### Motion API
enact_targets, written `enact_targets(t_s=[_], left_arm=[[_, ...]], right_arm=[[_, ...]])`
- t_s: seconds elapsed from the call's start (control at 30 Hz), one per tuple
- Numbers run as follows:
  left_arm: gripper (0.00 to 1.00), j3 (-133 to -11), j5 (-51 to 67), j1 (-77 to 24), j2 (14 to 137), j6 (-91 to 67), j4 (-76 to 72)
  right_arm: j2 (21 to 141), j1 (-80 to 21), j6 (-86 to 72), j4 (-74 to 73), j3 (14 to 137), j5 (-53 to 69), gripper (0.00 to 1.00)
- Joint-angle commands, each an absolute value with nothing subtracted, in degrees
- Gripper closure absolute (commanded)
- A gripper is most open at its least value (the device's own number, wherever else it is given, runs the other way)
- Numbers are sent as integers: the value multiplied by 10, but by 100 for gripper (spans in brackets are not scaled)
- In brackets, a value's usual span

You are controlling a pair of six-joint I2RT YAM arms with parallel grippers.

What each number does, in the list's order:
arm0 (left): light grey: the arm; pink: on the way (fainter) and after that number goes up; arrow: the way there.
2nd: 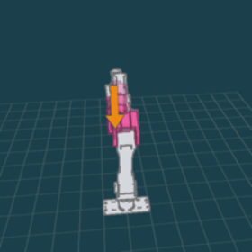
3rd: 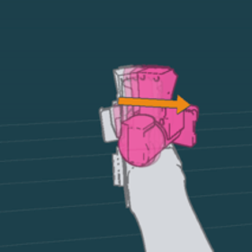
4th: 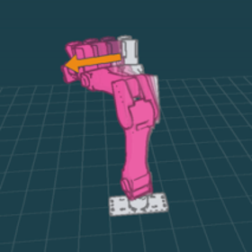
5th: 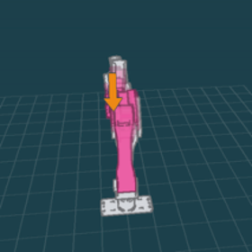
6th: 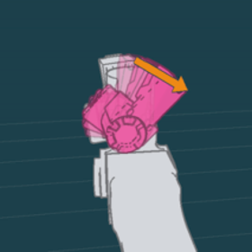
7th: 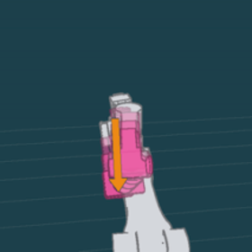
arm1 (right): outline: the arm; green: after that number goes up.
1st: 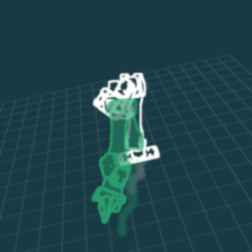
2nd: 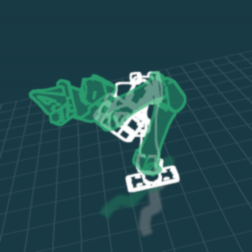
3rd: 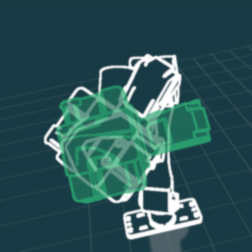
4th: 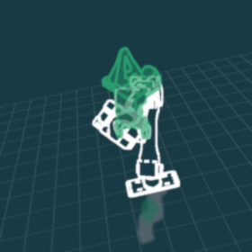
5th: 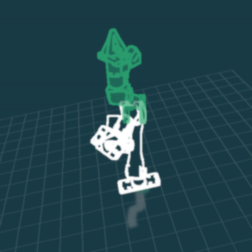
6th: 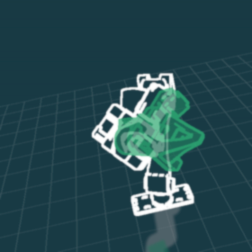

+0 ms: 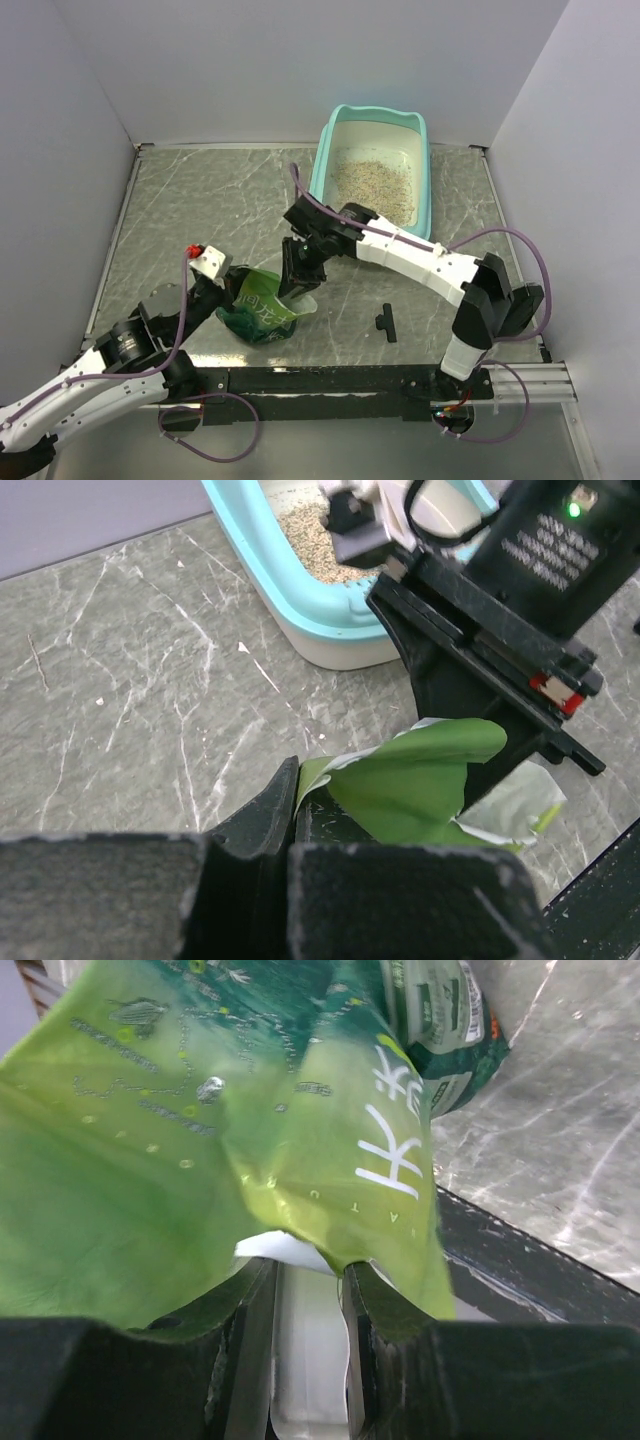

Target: Fill the litter box with clean litter

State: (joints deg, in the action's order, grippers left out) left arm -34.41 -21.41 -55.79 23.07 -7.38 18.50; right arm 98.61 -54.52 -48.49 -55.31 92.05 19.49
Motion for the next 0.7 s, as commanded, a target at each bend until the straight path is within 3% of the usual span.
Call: enact_targets(t_s=[0.0, 0.23, 0.67], left_arm=[[99, -351, -221, -558, 230, -91, 177], [99, -350, -229, -557, 238, -87, 176], [99, -342, -221, -554, 237, -76, 167]], right_arm=[[952, -547, -522, -471, 794, 190, 100], [867, -546, -578, -255, 587, 238, 100], [741, -541, -665, 118, 367, 266, 100]])
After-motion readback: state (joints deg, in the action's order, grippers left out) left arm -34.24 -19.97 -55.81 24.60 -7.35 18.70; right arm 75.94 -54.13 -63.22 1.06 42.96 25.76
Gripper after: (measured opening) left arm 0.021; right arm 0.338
